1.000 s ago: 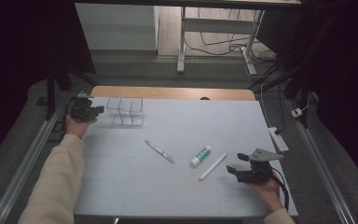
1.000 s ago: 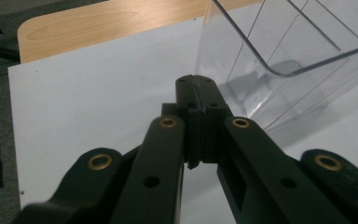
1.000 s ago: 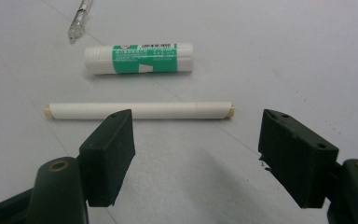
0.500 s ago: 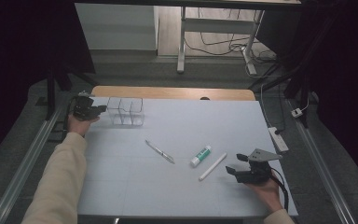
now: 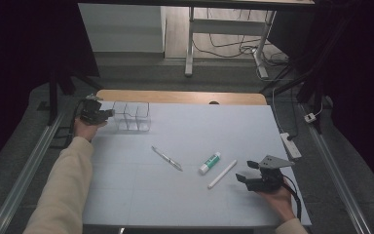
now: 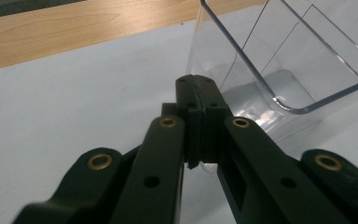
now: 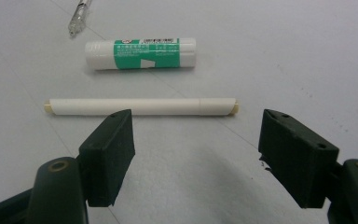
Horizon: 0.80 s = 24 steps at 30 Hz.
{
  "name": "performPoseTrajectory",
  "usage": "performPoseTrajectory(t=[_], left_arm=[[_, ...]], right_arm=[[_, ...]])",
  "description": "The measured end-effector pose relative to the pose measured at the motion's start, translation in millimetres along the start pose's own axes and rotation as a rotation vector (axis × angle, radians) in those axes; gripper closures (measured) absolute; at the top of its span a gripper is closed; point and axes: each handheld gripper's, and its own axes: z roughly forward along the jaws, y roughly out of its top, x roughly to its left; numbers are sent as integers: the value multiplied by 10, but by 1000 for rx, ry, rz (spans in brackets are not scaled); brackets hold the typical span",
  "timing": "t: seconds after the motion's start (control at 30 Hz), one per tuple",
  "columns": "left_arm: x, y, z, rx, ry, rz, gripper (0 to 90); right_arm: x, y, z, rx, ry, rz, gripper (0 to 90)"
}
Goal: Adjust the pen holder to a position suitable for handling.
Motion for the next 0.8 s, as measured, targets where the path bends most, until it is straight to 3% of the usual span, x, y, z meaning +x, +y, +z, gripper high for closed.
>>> performPoseTrajectory(t=[0.8], left_arm=[[-264,86,124,5,-49,42,891]], right_arm=[[3,-5,13,18,7,-7,256]])
